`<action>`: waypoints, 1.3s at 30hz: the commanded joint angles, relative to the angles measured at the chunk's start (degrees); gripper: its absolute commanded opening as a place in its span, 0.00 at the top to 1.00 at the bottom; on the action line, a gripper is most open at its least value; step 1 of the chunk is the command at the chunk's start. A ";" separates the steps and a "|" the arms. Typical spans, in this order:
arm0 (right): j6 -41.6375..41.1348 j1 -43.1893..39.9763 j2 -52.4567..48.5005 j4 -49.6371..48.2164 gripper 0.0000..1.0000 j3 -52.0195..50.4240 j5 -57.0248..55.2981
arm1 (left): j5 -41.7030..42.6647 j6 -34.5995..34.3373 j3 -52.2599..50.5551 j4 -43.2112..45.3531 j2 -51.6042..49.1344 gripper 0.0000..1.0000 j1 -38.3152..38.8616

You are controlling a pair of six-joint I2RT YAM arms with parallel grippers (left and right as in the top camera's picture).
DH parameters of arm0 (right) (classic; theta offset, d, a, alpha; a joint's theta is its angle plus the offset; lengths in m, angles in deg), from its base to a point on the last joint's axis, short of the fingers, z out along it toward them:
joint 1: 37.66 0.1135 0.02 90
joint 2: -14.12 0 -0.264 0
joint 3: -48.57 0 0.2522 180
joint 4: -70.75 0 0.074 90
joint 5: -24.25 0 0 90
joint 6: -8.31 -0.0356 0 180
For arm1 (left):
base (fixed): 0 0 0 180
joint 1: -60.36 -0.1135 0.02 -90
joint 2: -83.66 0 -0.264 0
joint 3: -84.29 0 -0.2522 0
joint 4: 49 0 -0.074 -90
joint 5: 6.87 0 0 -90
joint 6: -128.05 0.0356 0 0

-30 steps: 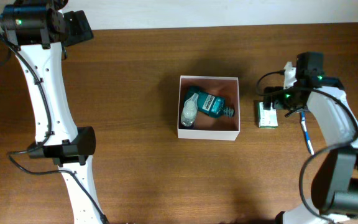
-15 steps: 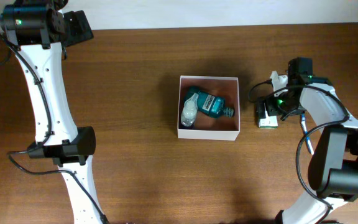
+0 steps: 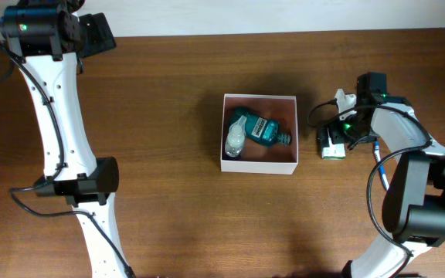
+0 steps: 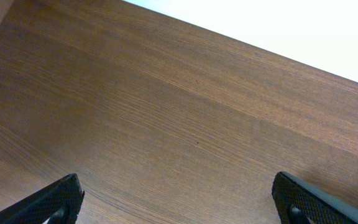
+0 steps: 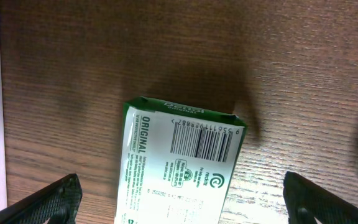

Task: Pack container
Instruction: 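Move the right gripper down over the green soap bar box, then lower the right gripper and close it on the Dettol soap box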

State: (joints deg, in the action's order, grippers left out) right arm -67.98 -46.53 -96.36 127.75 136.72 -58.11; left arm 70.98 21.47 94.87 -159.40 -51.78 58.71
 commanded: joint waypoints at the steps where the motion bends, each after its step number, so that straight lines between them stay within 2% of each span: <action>1: -0.26 -0.15 -0.94 -0.13 0.01 0.66 0.79 | 0.39 -0.72 -0.22 -0.04 1.18 0.01 -0.13; 18: -0.44 -0.15 -3.26 -0.70 0.00 0.39 0.76 | 0.39 -0.72 -0.22 -0.04 1.18 0.01 -0.13; 39: -0.44 -0.15 -3.28 -2.16 0.06 -1.40 0.74 | 0.39 -0.72 -0.22 -0.04 1.18 0.01 -0.13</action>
State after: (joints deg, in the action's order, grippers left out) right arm -68.18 -46.53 -98.76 125.79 136.04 -58.11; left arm 70.98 21.47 94.87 -159.40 -51.78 58.71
